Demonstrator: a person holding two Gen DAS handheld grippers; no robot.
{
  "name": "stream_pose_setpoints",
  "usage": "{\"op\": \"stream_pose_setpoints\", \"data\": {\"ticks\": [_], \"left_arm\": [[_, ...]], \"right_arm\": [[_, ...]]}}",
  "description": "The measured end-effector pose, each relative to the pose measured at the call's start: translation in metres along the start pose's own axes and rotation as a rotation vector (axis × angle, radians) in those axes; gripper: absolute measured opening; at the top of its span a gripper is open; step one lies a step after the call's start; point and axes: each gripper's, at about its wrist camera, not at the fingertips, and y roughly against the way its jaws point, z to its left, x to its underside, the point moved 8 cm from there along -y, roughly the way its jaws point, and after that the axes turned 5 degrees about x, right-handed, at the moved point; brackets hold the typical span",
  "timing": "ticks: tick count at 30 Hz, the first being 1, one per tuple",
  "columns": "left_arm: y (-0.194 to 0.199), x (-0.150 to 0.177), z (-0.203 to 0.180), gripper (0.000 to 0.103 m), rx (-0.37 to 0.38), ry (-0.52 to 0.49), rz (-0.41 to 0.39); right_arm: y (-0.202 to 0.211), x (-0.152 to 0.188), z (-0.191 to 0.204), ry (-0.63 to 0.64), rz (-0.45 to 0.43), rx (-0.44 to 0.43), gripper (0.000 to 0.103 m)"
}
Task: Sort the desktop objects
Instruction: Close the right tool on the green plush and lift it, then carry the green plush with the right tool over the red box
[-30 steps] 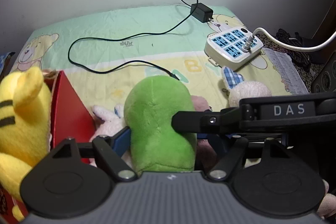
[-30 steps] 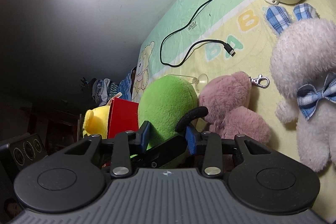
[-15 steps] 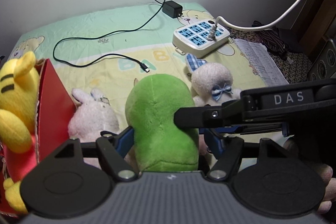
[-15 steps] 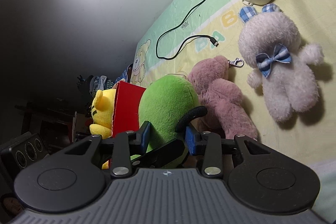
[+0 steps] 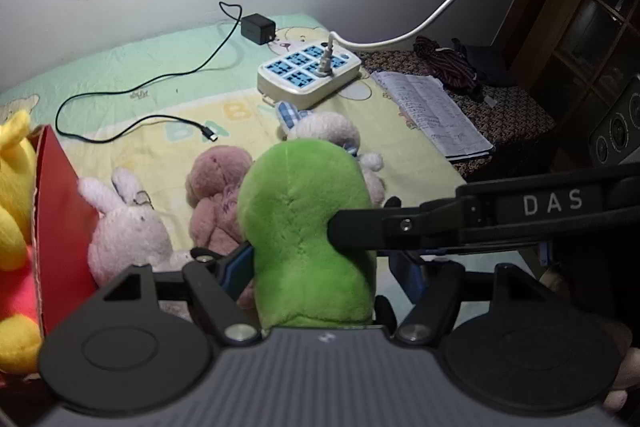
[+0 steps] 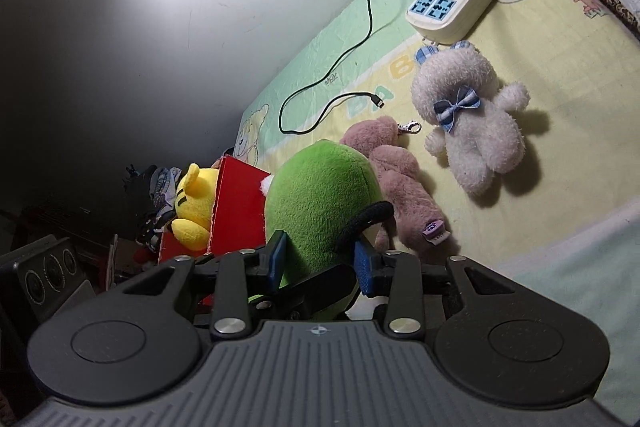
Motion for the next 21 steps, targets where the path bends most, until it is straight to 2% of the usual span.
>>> {"op": "stream_pose_setpoints", "data": {"ticks": [5, 11, 16, 21], "left_arm": [[0.029, -0.006, 0.005, 0.072, 0.055, -0.050, -0.056], [0.080, -0.014, 0.032, 0.072, 0.095, -0.080, -0.140], [0.121, -0.017, 0.063, 0.072, 0.119, -0.067, -0.201], [0.157, -0.016, 0.097, 0.072, 0.107, -0.057, -0.255]], "right_arm": [[0.014, 0.008, 0.030, 0.022, -0.114, 0.026, 0.038], [0.018, 0.013, 0.085, 0.084, -0.215, 0.036, 0.038], [0.009, 0.019, 0.134, 0.157, -0.278, 0.034, 0.038], [-0.008, 0.025, 0.174, 0.204, -0.302, 0.011, 0.038]]}}
